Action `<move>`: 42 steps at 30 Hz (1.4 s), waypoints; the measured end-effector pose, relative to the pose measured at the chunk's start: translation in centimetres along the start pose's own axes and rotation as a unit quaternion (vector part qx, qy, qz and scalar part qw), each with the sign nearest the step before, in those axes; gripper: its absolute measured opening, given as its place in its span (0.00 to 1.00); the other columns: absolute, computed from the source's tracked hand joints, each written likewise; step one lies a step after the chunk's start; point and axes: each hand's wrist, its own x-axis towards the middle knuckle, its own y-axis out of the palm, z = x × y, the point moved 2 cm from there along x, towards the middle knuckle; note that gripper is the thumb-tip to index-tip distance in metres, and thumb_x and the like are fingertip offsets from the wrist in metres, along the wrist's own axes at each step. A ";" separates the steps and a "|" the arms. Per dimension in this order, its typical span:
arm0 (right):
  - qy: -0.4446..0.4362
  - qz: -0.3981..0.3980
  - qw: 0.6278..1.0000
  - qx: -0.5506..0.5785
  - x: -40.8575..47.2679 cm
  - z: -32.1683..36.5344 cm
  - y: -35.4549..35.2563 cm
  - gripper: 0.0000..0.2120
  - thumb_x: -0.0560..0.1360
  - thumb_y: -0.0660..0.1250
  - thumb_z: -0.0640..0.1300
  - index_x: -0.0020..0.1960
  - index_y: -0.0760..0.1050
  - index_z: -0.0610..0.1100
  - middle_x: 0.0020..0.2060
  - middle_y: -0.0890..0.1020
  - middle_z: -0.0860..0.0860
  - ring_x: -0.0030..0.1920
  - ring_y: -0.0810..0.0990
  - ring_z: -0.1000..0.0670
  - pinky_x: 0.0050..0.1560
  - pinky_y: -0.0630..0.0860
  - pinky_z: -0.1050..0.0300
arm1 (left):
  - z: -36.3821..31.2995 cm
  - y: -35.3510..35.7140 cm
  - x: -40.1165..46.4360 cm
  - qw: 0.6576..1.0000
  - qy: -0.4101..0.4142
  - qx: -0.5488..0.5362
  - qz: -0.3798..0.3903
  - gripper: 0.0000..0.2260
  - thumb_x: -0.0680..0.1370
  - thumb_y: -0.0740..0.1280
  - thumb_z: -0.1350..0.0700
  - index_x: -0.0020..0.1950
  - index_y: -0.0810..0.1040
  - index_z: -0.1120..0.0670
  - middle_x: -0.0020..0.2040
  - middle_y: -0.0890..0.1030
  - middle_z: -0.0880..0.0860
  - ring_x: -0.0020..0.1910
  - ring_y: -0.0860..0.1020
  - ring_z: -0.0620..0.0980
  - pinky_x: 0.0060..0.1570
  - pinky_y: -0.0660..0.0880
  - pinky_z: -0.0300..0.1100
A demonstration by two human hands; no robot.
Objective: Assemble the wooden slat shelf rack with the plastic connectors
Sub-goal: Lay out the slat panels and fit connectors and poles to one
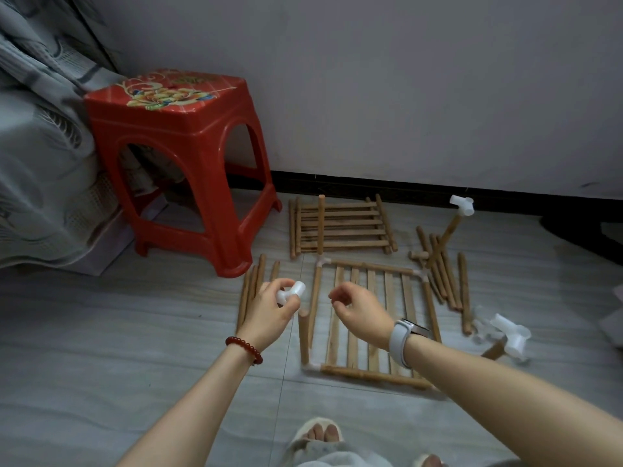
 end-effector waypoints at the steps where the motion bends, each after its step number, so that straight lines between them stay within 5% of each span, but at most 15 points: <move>1: 0.006 0.000 1.000 -0.007 -0.1 -0.5 -0.4 0.10 0.79 0.59 0.40 0.59 0.73 0.45 0.53 0.77 0.51 0.51 0.75 0.55 0.50 0.70 0.66 | -0.2 0.3 0.0 1.000 0.007 -0.001 -0.002 0.10 0.77 0.64 0.56 0.58 0.72 0.50 0.51 0.69 0.47 0.45 0.74 0.45 0.38 0.71 0.35; 6: -0.003 0.033 0.996 -0.085 -0.8 -1.8 -1.0 0.11 0.79 0.57 0.40 0.59 0.73 0.46 0.52 0.78 0.51 0.50 0.78 0.54 0.49 0.74 0.63 | -0.5 1.7 0.2 0.997 -0.005 -0.078 -0.002 0.09 0.75 0.65 0.55 0.55 0.72 0.47 0.56 0.67 0.50 0.56 0.76 0.54 0.55 0.76 0.47; 10: -0.029 0.056 0.987 -0.149 -1.2 -2.5 -1.5 0.13 0.79 0.55 0.41 0.60 0.74 0.45 0.56 0.78 0.49 0.55 0.77 0.52 0.56 0.75 0.59 | -0.6 2.8 0.3 0.998 -0.015 -0.057 -0.015 0.09 0.77 0.64 0.60 0.55 0.74 0.51 0.59 0.64 0.51 0.55 0.71 0.45 0.47 0.71 0.29; 17: -0.067 0.068 0.966 -0.241 -1.6 -3.1 -3.3 0.13 0.80 0.53 0.43 0.61 0.72 0.45 0.56 0.77 0.49 0.54 0.76 0.49 0.53 0.74 0.56 | -0.5 4.0 -0.3 0.999 0.025 -0.011 -0.029 0.10 0.80 0.57 0.63 0.51 0.76 0.53 0.68 0.61 0.50 0.64 0.60 0.41 0.60 0.59 0.35; 23: 0.020 -0.109 0.938 -0.330 -4.4 -6.9 -10.7 0.11 0.80 0.54 0.47 0.59 0.71 0.47 0.52 0.75 0.51 0.54 0.72 0.50 0.56 0.68 0.56 | -0.8 5.8 -0.5 0.994 0.058 0.075 -0.061 0.09 0.80 0.56 0.63 0.47 0.75 0.57 0.73 0.59 0.55 0.73 0.56 0.51 0.68 0.55 0.41; 26: 0.132 -0.147 0.900 -0.388 -6.9 -11.1 -13.2 0.11 0.79 0.52 0.50 0.56 0.70 0.47 0.52 0.75 0.50 0.53 0.73 0.49 0.55 0.68 0.53 | -0.7 6.7 0.6 0.987 0.015 0.142 -0.076 0.12 0.80 0.56 0.55 0.45 0.76 0.59 0.68 0.65 0.55 0.65 0.65 0.52 0.59 0.65 0.42; 28: 0.180 -0.132 0.912 -0.344 -8.2 -13.2 -13.3 0.12 0.80 0.52 0.50 0.54 0.71 0.46 0.48 0.76 0.50 0.48 0.75 0.49 0.51 0.73 0.53 | -0.6 7.0 0.7 0.974 0.021 0.200 -0.101 0.14 0.80 0.58 0.53 0.45 0.78 0.60 0.63 0.68 0.54 0.52 0.73 0.51 0.44 0.70 0.40; 30: 0.189 -0.146 0.919 -0.314 -8.6 -14.5 -12.7 0.10 0.81 0.52 0.49 0.51 0.70 0.46 0.44 0.75 0.50 0.44 0.73 0.49 0.48 0.74 0.52 | -0.6 7.3 0.3 0.961 0.071 0.233 -0.132 0.11 0.78 0.62 0.57 0.42 0.78 0.62 0.58 0.72 0.55 0.37 0.72 0.50 0.29 0.63 0.36; 33: 0.203 -0.206 0.906 -0.310 -7.9 -15.1 -12.2 0.09 0.81 0.53 0.47 0.50 0.70 0.46 0.44 0.75 0.50 0.45 0.69 0.49 0.49 0.68 0.53 | -0.6 7.3 0.0 0.938 0.156 0.272 -0.147 0.06 0.73 0.67 0.64 0.36 0.77 0.62 0.49 0.76 0.60 0.26 0.68 0.48 0.27 0.60 0.35; 38: 0.250 -0.228 0.901 -0.270 -7.3 -15.3 -11.7 0.10 0.81 0.53 0.45 0.53 0.72 0.44 0.51 0.78 0.46 0.52 0.70 0.44 0.53 0.64 0.49 | -0.2 7.0 0.1 0.923 0.193 0.303 -0.140 0.14 0.74 0.55 0.52 0.38 0.75 0.59 0.41 0.75 0.55 0.25 0.71 0.50 0.25 0.61 0.34; 42: 0.251 -0.185 0.919 -0.242 -7.3 -14.9 -11.5 0.12 0.81 0.52 0.46 0.56 0.71 0.43 0.55 0.77 0.44 0.57 0.69 0.42 0.56 0.65 0.49 | -0.8 6.7 -0.1 0.918 0.141 0.360 -0.086 0.23 0.72 0.49 0.48 0.48 0.78 0.59 0.46 0.78 0.56 0.44 0.78 0.57 0.39 0.72 0.46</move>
